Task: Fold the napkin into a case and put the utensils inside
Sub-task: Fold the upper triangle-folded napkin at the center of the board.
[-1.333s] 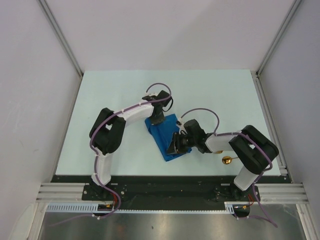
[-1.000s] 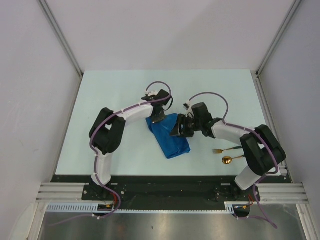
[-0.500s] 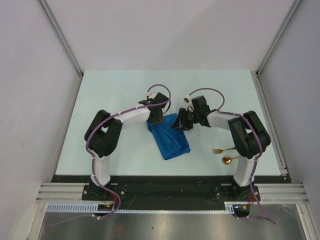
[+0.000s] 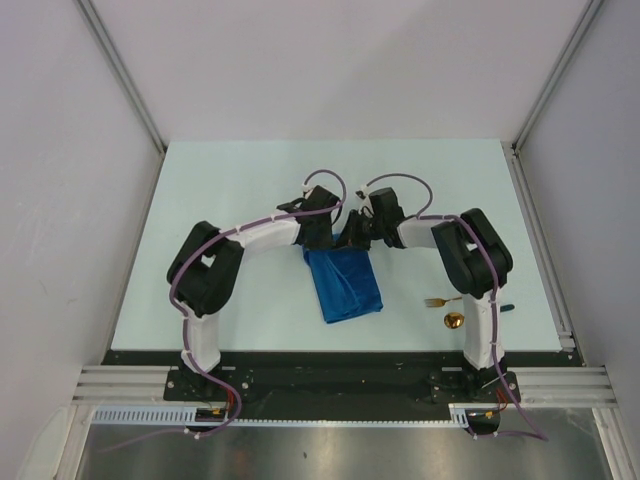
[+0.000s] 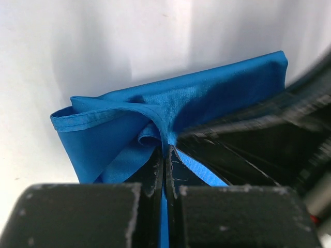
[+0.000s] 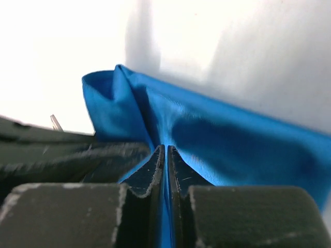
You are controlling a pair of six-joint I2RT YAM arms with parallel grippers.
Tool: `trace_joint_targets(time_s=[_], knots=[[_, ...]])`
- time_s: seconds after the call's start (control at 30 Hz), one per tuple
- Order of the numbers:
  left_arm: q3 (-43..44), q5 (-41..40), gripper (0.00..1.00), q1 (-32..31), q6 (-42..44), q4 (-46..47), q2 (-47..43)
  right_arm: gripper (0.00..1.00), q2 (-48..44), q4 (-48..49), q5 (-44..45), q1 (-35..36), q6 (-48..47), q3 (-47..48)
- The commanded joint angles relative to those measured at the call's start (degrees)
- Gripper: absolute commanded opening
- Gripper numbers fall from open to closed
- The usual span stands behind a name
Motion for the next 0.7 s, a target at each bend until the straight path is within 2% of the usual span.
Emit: trace_joint_targets(time_s=[0.0,0.43,0.67], knots=[[0.8,3.9,0.0,-0.5,1.6,2.2,-0.6,0.08,2.3,2.5,-0.3,0.3,0.9,2.3],[0.8,7.9,0.0,-1.0,2.1,4.1,1.2,0.06,4.7,-0.1,0.7,-0.1,-1.6,4.2],[2.1,7.9,0.0,-1.0,1.9,4.3,4.4,0.08,-2.1,-6.5,2.7,-2.0,-3.7,5.8]])
